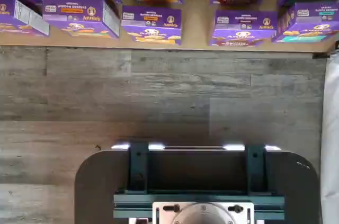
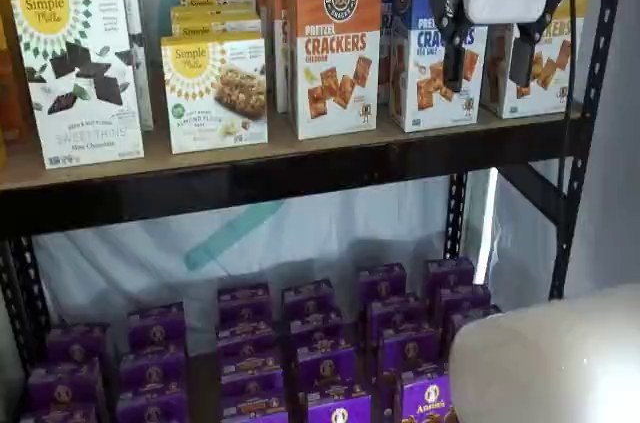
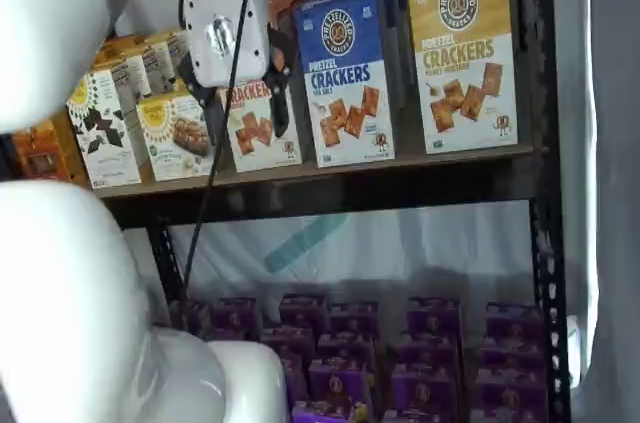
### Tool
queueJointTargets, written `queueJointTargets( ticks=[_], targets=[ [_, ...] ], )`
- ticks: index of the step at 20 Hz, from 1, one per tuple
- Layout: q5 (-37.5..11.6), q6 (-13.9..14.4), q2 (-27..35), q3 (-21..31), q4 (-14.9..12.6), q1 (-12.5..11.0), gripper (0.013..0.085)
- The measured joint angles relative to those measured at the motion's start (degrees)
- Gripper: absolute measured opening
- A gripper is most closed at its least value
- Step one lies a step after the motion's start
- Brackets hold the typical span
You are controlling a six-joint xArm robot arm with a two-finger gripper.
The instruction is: Retrieve the yellow and white box located on the top shelf, the sixth one from the left
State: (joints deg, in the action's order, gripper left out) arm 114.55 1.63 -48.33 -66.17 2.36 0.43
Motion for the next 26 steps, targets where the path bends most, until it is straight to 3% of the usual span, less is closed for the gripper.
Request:
queueJointTargets(
  ticks=[3,7,13,26],
  targets=[
    [-0.24,-1.24,-0.24,0.18,2.72,-2.44,0.085],
    [-0.16,-1.22,-0.23,0.05,2.72,-2.33,0.085],
    [-1.69,-1.48,-0.29,0.25,0.4,-1.59,0.085],
    [-8.21,-8.48,2.6,1.09,-3.66,-7.37,0.085]
  ],
)
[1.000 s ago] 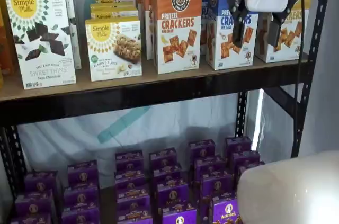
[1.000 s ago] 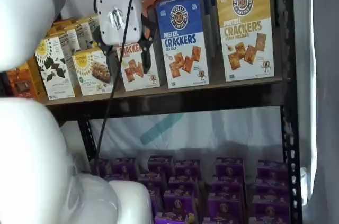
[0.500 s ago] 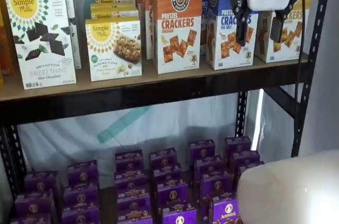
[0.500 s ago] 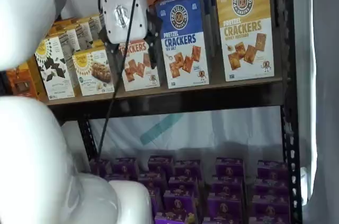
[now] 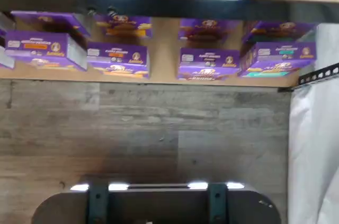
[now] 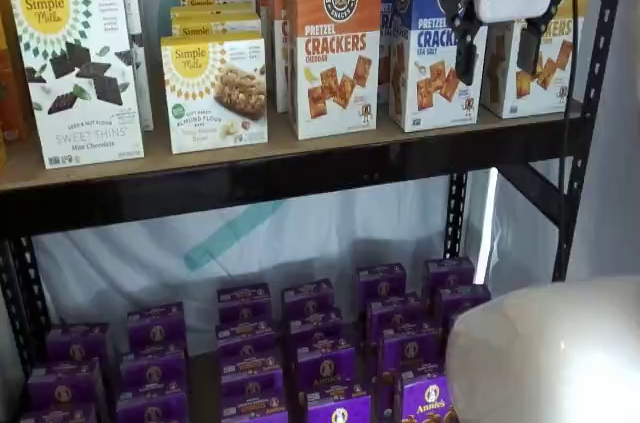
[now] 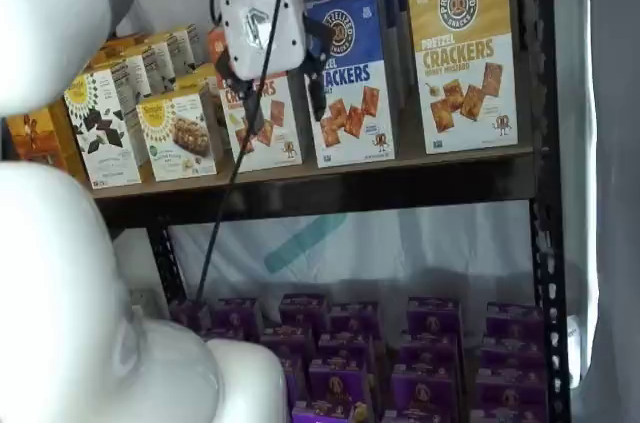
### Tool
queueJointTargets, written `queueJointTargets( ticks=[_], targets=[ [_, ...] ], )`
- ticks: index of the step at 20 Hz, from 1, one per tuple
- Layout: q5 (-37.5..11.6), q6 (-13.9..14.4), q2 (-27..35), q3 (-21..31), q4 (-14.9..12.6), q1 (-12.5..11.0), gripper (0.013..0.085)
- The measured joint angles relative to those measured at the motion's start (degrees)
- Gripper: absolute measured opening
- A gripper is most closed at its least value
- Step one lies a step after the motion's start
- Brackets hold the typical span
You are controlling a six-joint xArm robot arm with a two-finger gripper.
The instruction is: Retrieve the yellow and white box located on the top shelf, the sixth one from the left
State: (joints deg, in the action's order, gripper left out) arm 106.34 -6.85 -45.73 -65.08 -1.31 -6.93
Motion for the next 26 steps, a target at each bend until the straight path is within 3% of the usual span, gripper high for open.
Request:
queueJointTargets(
  ticks=[4,8,16,21,26],
  targets=[
    [-3.49,-4.37,1.65,-0.01,0.2,-4.64,0.085],
    [-6.74,-7.23,2.57,-0.1,-0.02,-7.64,0.085],
    [-10.81,-15.7,7.53,-3.84,1.5,-16.66,0.085],
    [-11.69,-19.12,9.91,-6.19,2.77,-20.31,0.085],
    [-12.1,-20.82,11.41,-7.98,3.56,-22.16,0.085]
  ],
)
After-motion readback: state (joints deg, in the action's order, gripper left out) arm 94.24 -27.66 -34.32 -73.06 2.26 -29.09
